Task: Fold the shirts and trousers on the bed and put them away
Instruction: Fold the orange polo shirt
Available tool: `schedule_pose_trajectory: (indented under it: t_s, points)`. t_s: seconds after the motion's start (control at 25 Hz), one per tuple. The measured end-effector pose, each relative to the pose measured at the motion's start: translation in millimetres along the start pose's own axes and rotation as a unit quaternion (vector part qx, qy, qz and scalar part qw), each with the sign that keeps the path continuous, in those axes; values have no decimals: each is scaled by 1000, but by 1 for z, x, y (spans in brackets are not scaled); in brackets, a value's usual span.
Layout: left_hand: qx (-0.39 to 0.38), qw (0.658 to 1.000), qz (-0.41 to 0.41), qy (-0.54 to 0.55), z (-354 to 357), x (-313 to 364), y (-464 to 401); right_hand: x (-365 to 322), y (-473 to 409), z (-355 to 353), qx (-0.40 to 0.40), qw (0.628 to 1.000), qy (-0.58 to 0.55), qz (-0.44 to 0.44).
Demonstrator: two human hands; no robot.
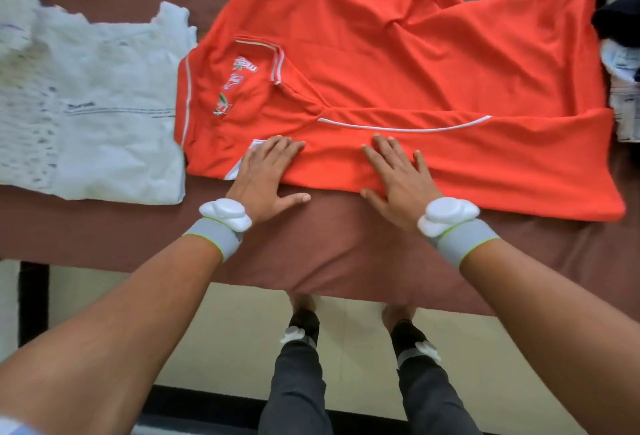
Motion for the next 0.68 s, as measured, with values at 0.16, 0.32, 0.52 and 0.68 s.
schedule_pose_trajectory:
  t_s: [0.16, 0.32, 0.52, 0.68]
  points:
    - [74, 997, -26, -10, -22, -51, 19, -61, -21, 25, 1, 995, 80, -60]
    - [172, 948, -230, 139, -49, -105, 27, -107, -38, 44, -3, 992, 81, -99]
    - [74, 941, -275, 183, -50, -134, 15, -122, -50, 48, -43, 993, 86, -74]
    - [15, 957, -221, 189, -54, -154, 19, -127, -44, 40, -47, 990, 83, -107]
Point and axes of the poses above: each hand's wrist, its own y-axis away from the middle knuckle, its own z-axis out of the palm, x = y × z, the point moved 6 cm from there along -y, towards the middle knuckle, and after that the axes turned 13 degrees about x, right-handed, at the moved point
